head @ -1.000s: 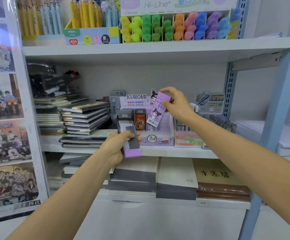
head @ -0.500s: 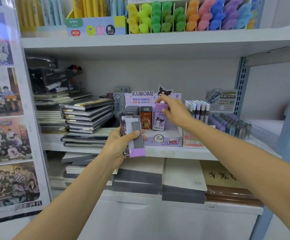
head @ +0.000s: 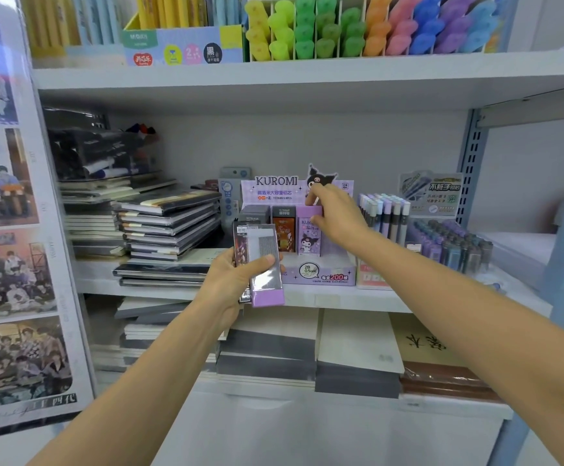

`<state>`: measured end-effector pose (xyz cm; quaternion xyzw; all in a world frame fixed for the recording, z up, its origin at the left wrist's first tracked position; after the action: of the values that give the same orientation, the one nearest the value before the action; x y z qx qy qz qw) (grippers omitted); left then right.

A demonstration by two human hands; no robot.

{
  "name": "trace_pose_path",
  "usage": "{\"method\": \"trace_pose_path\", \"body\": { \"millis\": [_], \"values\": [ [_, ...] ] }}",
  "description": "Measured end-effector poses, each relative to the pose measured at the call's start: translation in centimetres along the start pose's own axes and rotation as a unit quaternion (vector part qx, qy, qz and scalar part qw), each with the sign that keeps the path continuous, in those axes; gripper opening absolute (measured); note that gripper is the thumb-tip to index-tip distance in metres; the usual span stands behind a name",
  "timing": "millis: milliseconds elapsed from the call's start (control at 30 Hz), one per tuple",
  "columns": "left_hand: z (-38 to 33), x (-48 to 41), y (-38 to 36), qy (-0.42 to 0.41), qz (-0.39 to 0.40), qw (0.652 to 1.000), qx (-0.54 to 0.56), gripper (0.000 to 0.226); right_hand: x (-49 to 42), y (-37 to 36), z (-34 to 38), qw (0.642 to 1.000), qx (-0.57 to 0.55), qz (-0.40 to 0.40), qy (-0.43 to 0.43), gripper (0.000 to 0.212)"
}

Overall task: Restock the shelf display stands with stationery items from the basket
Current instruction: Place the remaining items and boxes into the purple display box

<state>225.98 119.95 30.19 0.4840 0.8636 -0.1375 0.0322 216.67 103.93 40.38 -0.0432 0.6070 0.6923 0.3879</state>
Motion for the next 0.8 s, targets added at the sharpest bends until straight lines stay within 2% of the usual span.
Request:
{"method": "trace_pose_path", "body": {
  "millis": [167,233,300,333,367,433,500,533,600,667,733,800],
  "values": [
    [-0.2,0.1,-0.4,0.000,0.002,1.000,-0.015,0.030,0.2,-0.2,0.1,0.997,0.072,-0.006,0.001,0.029],
    [-0.4,0.2,-0.5,-0.003,0.002,1.000,-0.013,0.027,0.2,0.3,0.1,0.998,0.059,0.002,0.000,0.024],
    [-0.7,0.3,-0.5,-0.007,-0.004,1.000,-0.016,0.026,0.7,1.3,0.3,1.000,-0.025,-0.007,0.006,0.022],
    [-0.8,0.4,-0.5,-0.008,-0.007,1.000,-0.020,0.027,1.2,1.7,0.5,0.994,-0.107,-0.012,0.012,0.021],
    [-0.9,0.5,-0.6,-0.008,-0.010,1.000,-0.023,0.029,1.8,1.8,0.8,0.978,-0.206,-0.004,0.017,0.019],
    [-1.0,0.7,-1.1,-0.007,-0.012,0.999,-0.032,0.031,3.0,1.1,1.7,0.922,-0.381,0.065,0.012,0.020],
    [-1.2,1.0,-1.8,-0.008,-0.010,0.999,-0.041,0.030,4.1,-0.2,2.7,0.875,-0.459,0.152,0.011,0.030],
    [-1.4,1.1,-2.2,-0.010,-0.007,0.999,-0.042,0.028,4.6,-0.4,3.1,0.865,-0.471,0.172,0.018,0.034],
    [-1.7,1.5,-3.0,-0.010,0.003,0.999,-0.037,0.026,4.9,0.1,3.0,0.863,-0.480,0.155,0.027,0.033],
    [-1.9,1.8,-3.3,-0.003,0.005,0.999,-0.036,0.026,5.0,1.4,2.2,0.867,-0.488,0.100,0.015,0.025],
    [-2.1,2.2,-3.2,0.006,-0.010,0.999,-0.036,0.024,5.2,2.7,1.4,0.880,-0.471,0.057,0.014,0.021],
    [-2.4,2.6,-3.2,0.017,-0.032,0.999,-0.020,0.025,5.6,3.4,1.1,0.895,-0.441,0.057,0.034,0.021]
  ]
}}
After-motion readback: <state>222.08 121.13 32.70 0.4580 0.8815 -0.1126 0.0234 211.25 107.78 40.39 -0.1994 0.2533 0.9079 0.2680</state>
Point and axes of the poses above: each hand's wrist, its own x-axis away from the middle knuckle, its own y-axis out of the back of the hand, z = x × y, the point moved 8 cm from there along -x, towards the middle knuckle, and after that the axes turned 8 degrees about z, right-handed, at the moved point
